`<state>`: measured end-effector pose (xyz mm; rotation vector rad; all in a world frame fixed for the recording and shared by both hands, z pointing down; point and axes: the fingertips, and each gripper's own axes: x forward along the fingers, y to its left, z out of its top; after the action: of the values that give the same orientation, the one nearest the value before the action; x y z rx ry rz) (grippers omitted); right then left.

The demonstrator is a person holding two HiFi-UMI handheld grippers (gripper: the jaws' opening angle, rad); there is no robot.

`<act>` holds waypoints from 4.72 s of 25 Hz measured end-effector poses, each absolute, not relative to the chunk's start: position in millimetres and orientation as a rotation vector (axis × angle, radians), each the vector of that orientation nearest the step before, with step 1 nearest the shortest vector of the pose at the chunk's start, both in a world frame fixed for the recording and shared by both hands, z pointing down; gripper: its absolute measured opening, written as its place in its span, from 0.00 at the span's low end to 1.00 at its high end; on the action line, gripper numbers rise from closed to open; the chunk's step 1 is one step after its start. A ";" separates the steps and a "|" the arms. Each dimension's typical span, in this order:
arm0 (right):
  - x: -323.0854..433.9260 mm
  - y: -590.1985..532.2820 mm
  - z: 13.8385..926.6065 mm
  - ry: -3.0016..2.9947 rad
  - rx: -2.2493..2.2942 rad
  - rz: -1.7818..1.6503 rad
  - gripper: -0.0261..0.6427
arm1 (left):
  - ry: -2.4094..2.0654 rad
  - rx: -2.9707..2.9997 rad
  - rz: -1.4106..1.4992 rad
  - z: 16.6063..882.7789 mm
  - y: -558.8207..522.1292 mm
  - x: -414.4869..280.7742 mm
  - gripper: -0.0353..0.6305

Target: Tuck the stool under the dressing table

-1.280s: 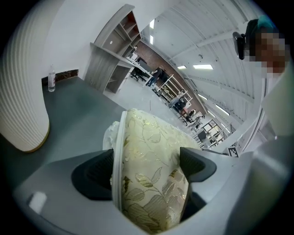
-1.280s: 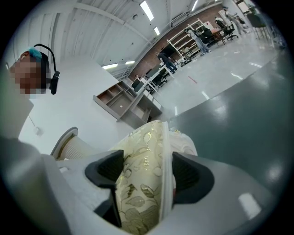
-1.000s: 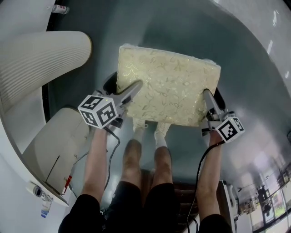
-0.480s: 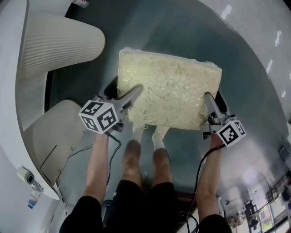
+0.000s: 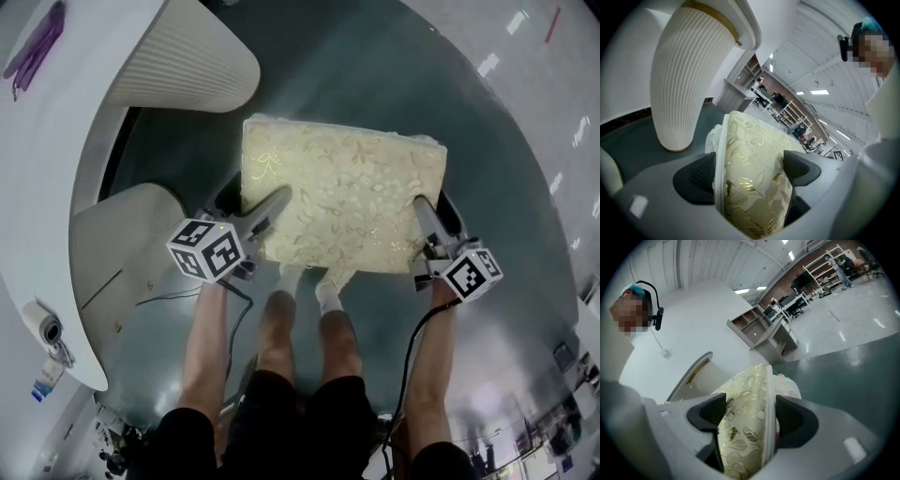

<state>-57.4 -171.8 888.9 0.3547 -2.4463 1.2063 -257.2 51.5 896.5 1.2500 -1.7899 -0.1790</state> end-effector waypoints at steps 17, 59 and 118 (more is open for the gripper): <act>-55.8 -172.9 890.4 -2.450 0.350 1.209 0.54 | -1.789 1.245 -0.175 897.7 50.4 -254.8 0.76; -48.7 -169.6 894.0 -2.429 0.421 1.210 0.54 | -1.735 1.258 -0.157 903.4 46.1 -258.1 0.76; -48.6 -172.3 847.2 -2.466 0.499 0.984 0.54 | -1.829 1.274 -0.031 866.8 58.2 -255.9 0.65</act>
<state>-48.6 -172.3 847.2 0.4987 -2.4659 0.9841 -255.9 58.2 866.8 1.2737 -1.8287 -0.0315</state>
